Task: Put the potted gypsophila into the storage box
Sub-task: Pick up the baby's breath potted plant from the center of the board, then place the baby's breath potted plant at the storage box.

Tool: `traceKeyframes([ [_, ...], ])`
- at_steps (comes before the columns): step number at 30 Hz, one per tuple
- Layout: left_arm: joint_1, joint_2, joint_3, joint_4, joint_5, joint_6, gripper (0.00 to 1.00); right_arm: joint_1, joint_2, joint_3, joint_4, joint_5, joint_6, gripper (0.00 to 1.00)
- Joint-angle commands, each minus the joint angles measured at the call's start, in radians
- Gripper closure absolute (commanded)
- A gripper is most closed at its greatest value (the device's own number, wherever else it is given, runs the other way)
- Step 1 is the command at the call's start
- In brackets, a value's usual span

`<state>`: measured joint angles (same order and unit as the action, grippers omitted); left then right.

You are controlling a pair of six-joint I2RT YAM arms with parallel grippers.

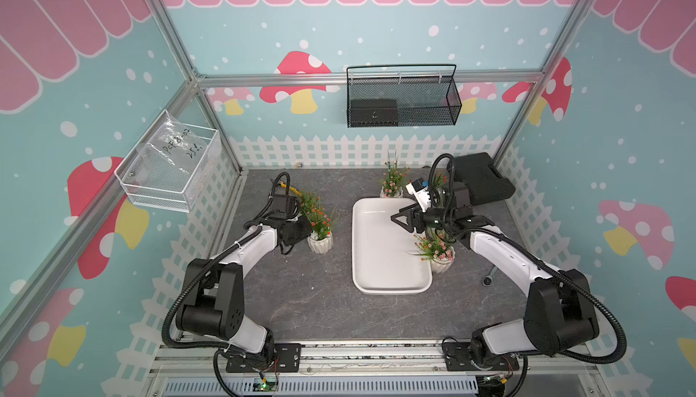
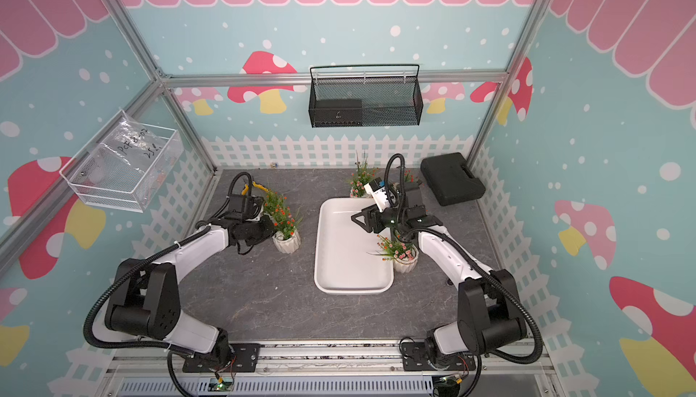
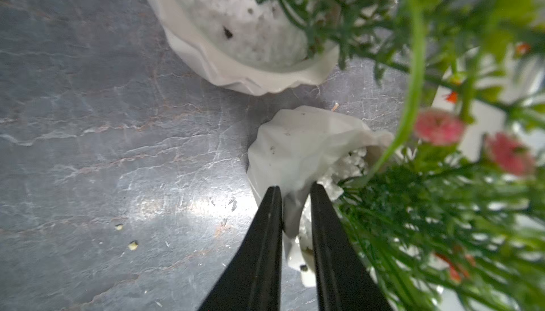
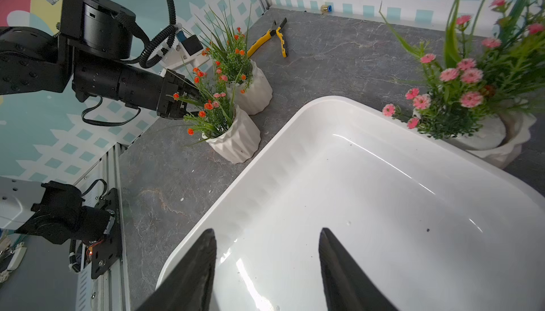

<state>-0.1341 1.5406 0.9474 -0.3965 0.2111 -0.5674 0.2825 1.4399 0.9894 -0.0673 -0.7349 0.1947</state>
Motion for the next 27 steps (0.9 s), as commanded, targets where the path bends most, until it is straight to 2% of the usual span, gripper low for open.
traceKeyframes([
  [1,-0.001,0.022,-0.006,-0.042,-0.024,0.013,0.83,0.004,0.003,0.011,-0.003,-0.017,-0.022,0.42],
  [7,-0.009,-0.010,-0.001,-0.038,0.001,0.033,0.90,0.004,0.007,0.012,-0.006,-0.005,-0.013,0.42],
  [14,-0.033,-0.111,0.003,-0.027,0.020,0.038,1.00,0.004,0.010,0.018,-0.016,0.009,-0.009,0.42],
  [22,-0.087,-0.200,0.077,-0.075,0.036,0.059,1.00,0.003,0.002,0.023,-0.024,0.023,0.000,0.42],
  [27,-0.149,-0.191,0.161,-0.087,0.024,0.078,1.00,-0.005,0.006,0.030,-0.041,0.046,0.022,0.43],
])
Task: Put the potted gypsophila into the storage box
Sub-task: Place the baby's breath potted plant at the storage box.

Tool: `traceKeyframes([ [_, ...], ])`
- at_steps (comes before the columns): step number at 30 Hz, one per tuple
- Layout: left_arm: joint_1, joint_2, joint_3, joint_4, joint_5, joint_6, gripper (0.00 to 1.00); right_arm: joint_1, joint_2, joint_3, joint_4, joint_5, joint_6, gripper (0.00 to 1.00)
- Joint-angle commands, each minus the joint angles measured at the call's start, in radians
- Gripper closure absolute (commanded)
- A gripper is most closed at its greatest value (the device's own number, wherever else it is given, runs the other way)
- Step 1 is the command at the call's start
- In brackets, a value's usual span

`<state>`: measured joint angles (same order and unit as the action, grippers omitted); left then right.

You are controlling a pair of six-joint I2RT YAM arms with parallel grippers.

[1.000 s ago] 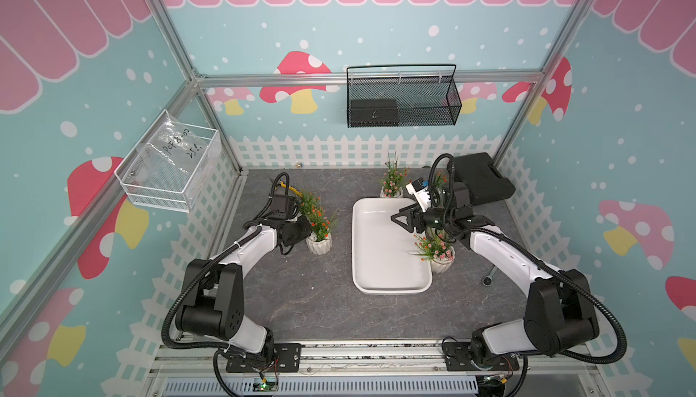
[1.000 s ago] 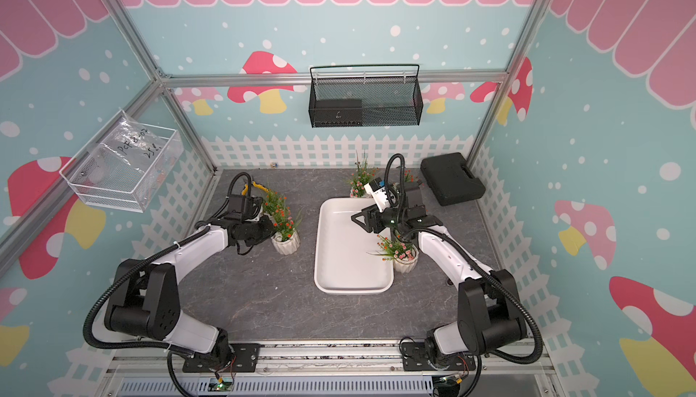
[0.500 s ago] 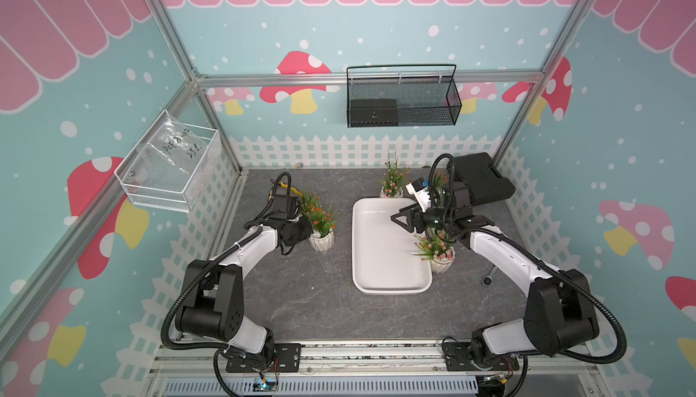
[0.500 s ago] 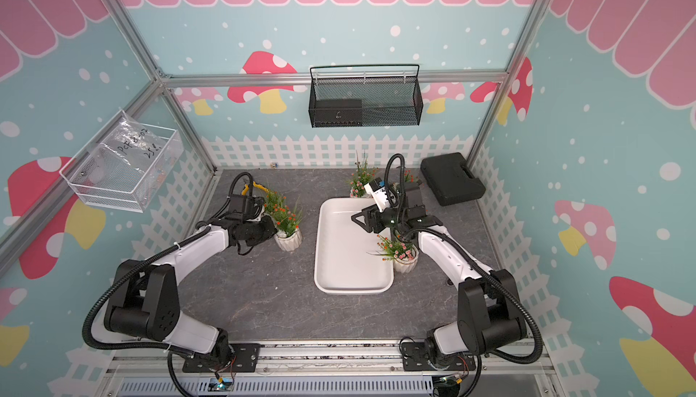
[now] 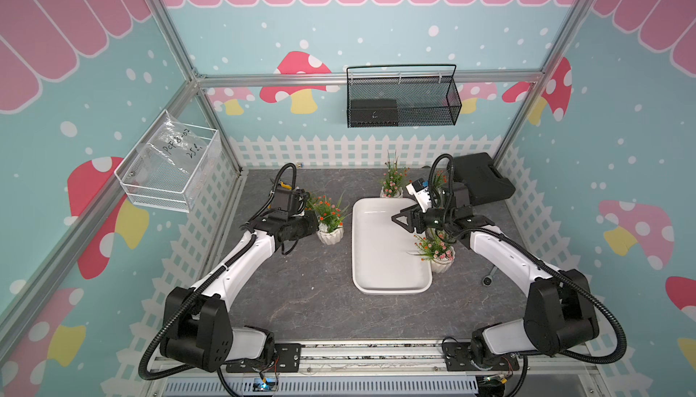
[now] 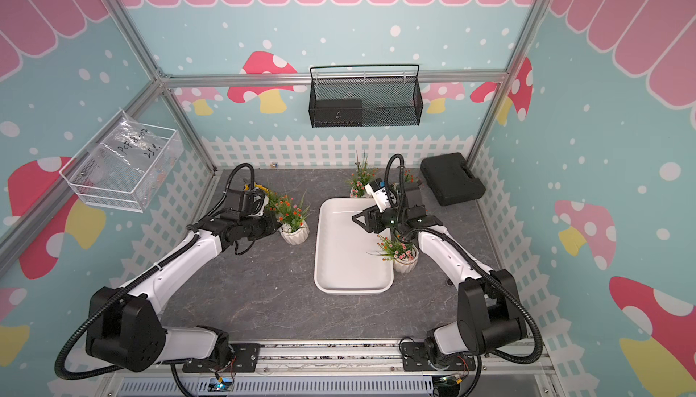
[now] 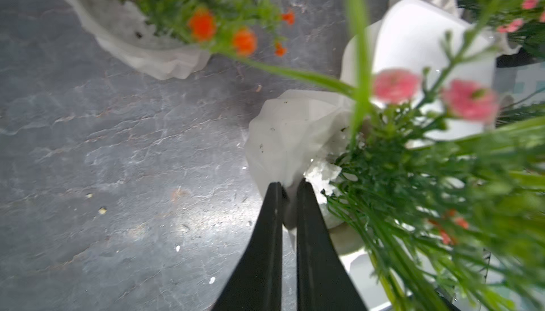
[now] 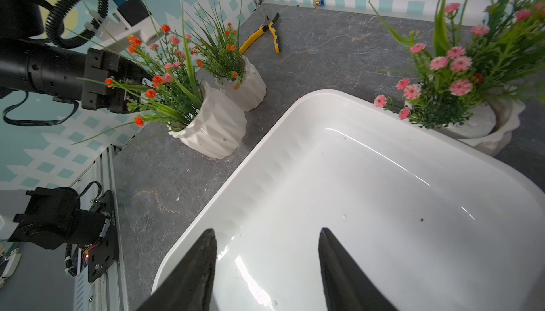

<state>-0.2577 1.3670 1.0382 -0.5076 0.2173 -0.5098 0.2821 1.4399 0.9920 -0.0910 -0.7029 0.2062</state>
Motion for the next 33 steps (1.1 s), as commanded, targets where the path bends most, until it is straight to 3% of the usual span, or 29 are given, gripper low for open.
traceKeyframes([
  [1,-0.040,-0.008,0.093,0.023,0.014,0.023,1.00,-0.010,0.007,0.027,-0.022,0.010,0.018,0.43],
  [10,-0.147,0.123,0.275,0.003,-0.012,0.054,1.00,-0.077,-0.036,0.006,-0.030,0.041,0.106,0.45],
  [20,-0.263,0.317,0.448,0.010,-0.002,0.052,1.00,-0.238,-0.121,-0.097,0.049,0.055,0.258,0.44],
  [33,-0.334,0.607,0.685,0.078,0.085,-0.002,1.00,-0.274,-0.100,-0.115,0.051,0.056,0.256,0.43],
])
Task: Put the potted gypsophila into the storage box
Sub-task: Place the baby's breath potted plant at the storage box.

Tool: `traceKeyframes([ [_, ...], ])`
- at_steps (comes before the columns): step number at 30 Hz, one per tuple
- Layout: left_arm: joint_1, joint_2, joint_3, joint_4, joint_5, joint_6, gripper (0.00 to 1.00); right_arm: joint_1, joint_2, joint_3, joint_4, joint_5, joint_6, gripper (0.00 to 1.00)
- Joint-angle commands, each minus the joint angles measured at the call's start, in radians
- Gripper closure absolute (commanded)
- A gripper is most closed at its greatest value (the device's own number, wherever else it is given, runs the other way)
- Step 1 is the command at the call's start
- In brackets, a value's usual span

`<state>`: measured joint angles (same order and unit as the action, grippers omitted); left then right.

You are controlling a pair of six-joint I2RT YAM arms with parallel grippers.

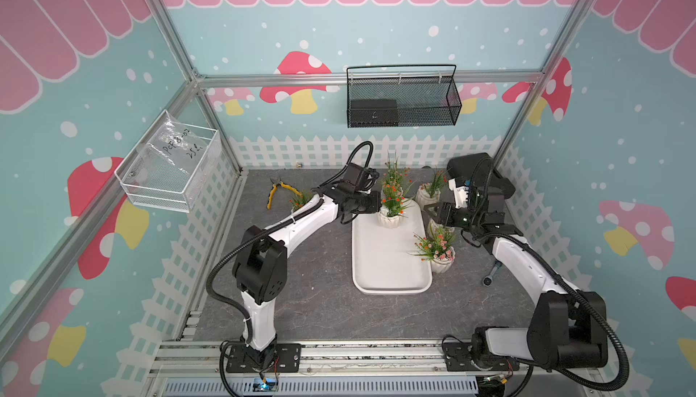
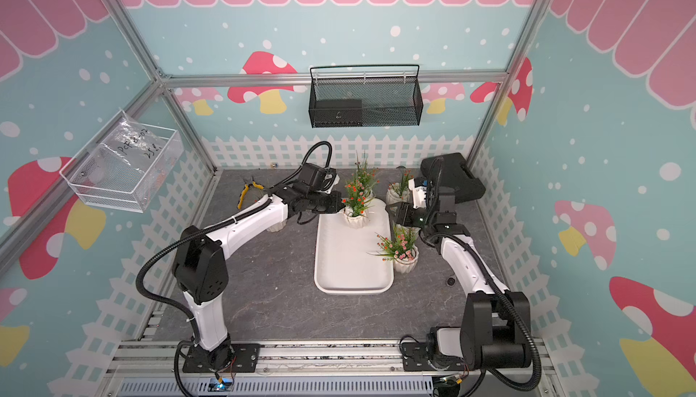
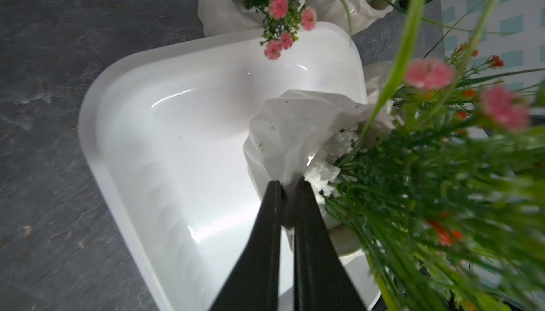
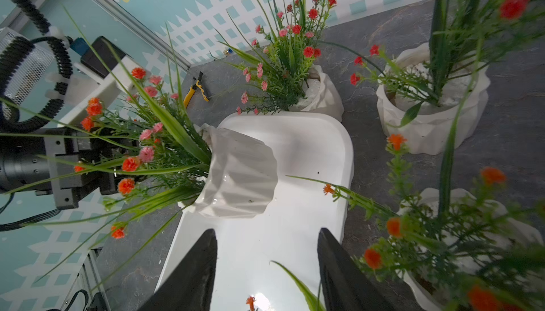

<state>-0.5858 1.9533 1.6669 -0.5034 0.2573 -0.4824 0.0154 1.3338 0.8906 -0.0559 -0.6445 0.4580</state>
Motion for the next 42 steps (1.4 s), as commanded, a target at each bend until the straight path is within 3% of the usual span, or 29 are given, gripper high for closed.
traceKeyframes([
  [1,-0.009,0.037,0.068,0.076,0.049,-0.033,1.00,-0.009,0.006,-0.013,0.015,-0.003,0.001,0.43],
  [23,-0.015,0.227,0.132,0.198,0.129,-0.102,1.00,-0.033,0.015,-0.033,0.032,-0.020,0.005,0.43],
  [34,-0.016,0.225,0.113,0.202,0.115,-0.108,0.74,-0.041,0.009,-0.039,0.031,-0.032,-0.008,0.39],
  [42,-0.016,0.143,0.046,0.209,0.071,-0.091,0.53,-0.042,-0.031,-0.054,0.050,-0.065,-0.036,0.36],
])
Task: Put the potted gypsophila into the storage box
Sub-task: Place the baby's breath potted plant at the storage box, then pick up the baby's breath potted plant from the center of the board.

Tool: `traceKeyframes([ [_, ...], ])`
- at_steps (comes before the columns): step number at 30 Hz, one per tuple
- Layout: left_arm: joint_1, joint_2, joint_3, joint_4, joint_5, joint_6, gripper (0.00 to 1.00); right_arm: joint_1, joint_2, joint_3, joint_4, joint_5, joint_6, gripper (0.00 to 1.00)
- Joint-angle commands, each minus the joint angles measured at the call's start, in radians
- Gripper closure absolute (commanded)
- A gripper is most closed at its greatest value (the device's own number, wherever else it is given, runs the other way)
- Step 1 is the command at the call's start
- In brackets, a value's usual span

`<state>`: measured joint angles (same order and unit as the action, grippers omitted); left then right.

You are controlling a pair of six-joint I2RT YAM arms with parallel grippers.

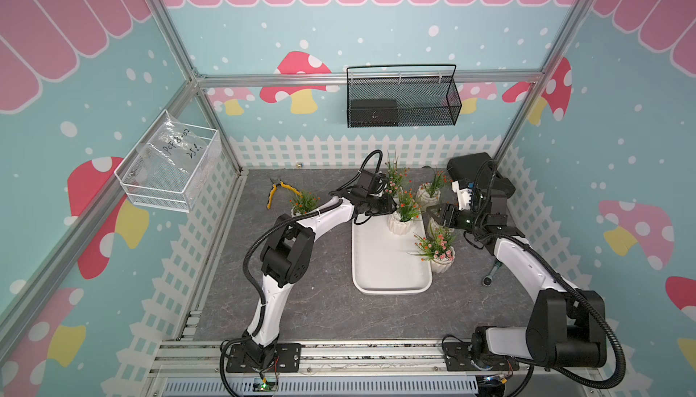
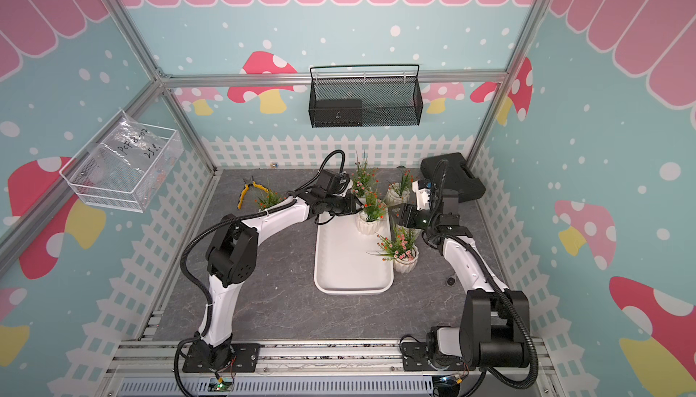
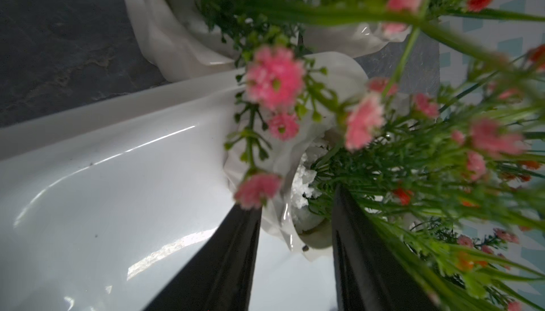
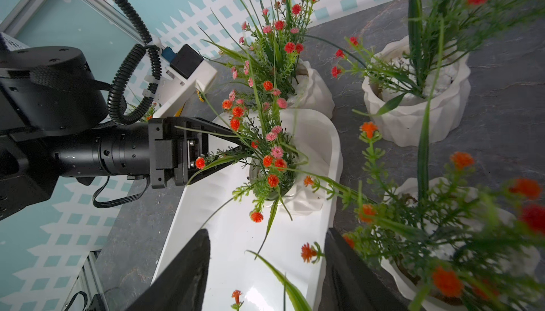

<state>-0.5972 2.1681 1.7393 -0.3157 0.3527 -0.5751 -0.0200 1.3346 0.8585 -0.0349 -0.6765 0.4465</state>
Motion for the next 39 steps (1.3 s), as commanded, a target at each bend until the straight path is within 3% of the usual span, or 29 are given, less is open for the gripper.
traceKeyframes([
  [1,-0.005,-0.093,-0.046,0.025,-0.036,0.004,0.51,-0.006,-0.038,-0.029,0.037,-0.037,-0.023,0.35],
  [11,0.010,-0.327,-0.261,0.095,-0.106,0.007,0.49,0.010,-0.070,-0.047,0.068,-0.053,-0.015,0.35],
  [20,0.075,-0.572,-0.477,0.101,-0.146,0.003,0.49,0.154,-0.040,0.021,0.058,-0.005,-0.094,0.35],
  [31,0.304,-0.984,-0.803,-0.010,-0.218,-0.025,0.50,0.293,0.100,0.133,0.053,-0.016,-0.141,0.35],
  [39,0.525,-1.145,-0.887,-0.163,-0.210,-0.002,0.51,0.377,0.201,0.246,0.019,0.000,-0.169,0.35],
])
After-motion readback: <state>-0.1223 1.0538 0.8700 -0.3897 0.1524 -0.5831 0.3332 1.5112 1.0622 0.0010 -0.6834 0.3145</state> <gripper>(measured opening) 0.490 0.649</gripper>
